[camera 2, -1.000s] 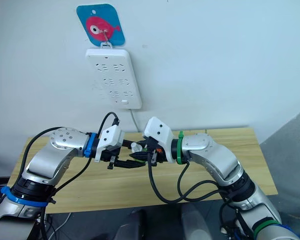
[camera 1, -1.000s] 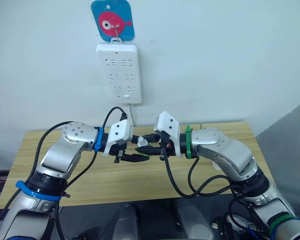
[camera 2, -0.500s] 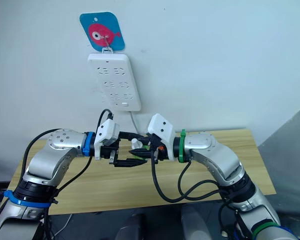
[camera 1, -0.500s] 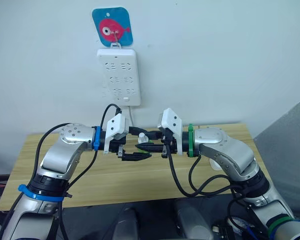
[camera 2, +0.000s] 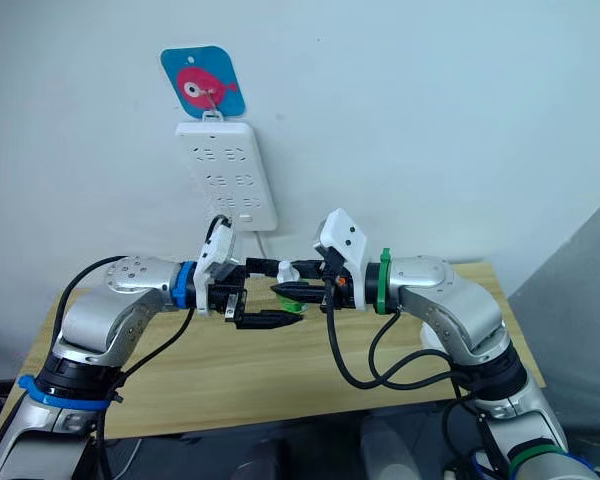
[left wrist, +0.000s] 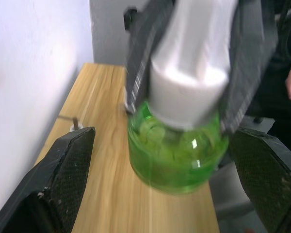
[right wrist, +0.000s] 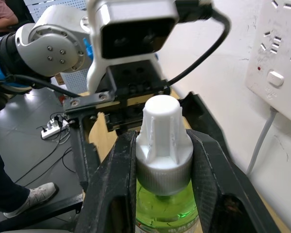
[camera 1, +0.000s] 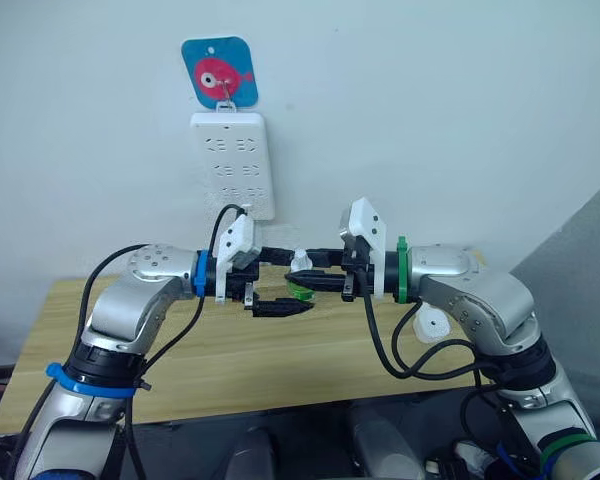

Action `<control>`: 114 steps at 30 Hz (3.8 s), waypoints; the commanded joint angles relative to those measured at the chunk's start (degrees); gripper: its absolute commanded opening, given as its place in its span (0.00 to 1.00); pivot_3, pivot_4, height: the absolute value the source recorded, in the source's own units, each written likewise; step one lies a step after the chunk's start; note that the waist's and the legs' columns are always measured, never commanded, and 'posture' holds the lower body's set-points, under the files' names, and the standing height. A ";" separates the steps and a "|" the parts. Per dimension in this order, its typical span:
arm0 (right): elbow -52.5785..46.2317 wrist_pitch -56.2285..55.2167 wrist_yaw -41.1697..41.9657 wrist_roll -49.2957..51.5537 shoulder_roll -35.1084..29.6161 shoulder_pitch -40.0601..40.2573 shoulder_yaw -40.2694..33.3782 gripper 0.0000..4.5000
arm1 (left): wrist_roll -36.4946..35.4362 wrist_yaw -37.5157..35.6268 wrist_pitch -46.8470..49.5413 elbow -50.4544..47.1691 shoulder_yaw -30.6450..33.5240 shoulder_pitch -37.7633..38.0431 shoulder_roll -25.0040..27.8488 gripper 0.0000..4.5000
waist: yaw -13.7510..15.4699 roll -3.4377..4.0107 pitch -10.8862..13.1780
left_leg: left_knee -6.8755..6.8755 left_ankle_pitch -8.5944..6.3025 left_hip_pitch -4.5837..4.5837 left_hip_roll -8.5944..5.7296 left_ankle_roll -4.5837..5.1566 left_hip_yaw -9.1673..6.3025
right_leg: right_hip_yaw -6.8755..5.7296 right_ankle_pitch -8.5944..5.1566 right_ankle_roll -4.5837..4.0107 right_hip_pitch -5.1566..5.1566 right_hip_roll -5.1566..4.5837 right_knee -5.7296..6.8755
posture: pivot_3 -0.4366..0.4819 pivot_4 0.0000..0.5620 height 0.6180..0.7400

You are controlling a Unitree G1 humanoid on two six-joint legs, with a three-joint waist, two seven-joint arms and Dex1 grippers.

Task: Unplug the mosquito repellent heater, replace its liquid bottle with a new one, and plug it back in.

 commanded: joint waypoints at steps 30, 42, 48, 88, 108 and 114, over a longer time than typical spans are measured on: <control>-3.80 1.72 1.38 4.59 -0.19 -1.24 -2.00 0.25 | -3.19 -1.31 3.66 -1.25 0.86 -1.20 -1.02 0.51 | -0.94 0.04 -0.82 | 0.00 -0.01 0.35 0.03 0.01 -0.08 | -0.01 -0.05 -0.05 0.40 0.11 -0.04 | 0.28 0.14 1.00; -8.65 -2.82 -10.31 -2.26 1.72 4.23 -4.11 0.62 | 0.89 6.74 -2.26 -1.24 1.64 1.74 -4.54 0.51 | -0.84 0.11 -1.18 | 0.00 -0.01 0.35 0.05 0.01 -0.08 | 0.01 -0.05 -0.05 0.41 0.12 -0.07 | 0.28 0.15 1.00; -10.30 -2.87 -18.38 -5.53 7.70 7.28 -0.53 0.62 | 3.80 12.90 -5.97 -1.32 1.96 3.08 -7.76 0.51 | -0.90 0.15 -1.51 | 0.00 -0.01 0.39 0.10 0.01 -0.07 | 0.04 -0.05 -0.06 0.42 0.19 -0.02 | 0.28 0.15 1.00; -0.09 -7.69 2.83 -3.68 -1.15 -1.71 -5.92 0.47 | 3.06 13.95 -7.16 -2.12 3.11 2.96 -8.67 0.51 | -0.62 0.15 -1.61 | -0.08 -0.04 0.72 0.09 0.03 -0.09 | 0.01 -0.16 -0.20 0.75 0.21 -0.06 | 0.29 0.18 1.00; -5.39 -6.89 -18.10 -14.42 9.29 6.20 0.49 0.47 | 3.76 16.86 -7.33 -2.81 2.27 2.67 -10.24 0.51 | -0.99 0.16 -1.61 | -0.12 -0.04 0.79 0.18 0.02 -0.02 | 0.09 -0.19 -0.22 0.74 0.36 -0.05 | 0.25 0.19 1.00; -5.99 -7.24 -15.11 -11.26 9.26 6.14 -0.92 0.24 | 3.57 15.82 -7.27 -3.05 2.64 3.24 -9.09 0.51 | -0.98 0.16 -1.61 | -0.13 -0.04 0.79 0.17 0.02 -0.02 | 0.09 -0.20 -0.22 0.74 0.36 -0.05 | 0.25 0.19 1.00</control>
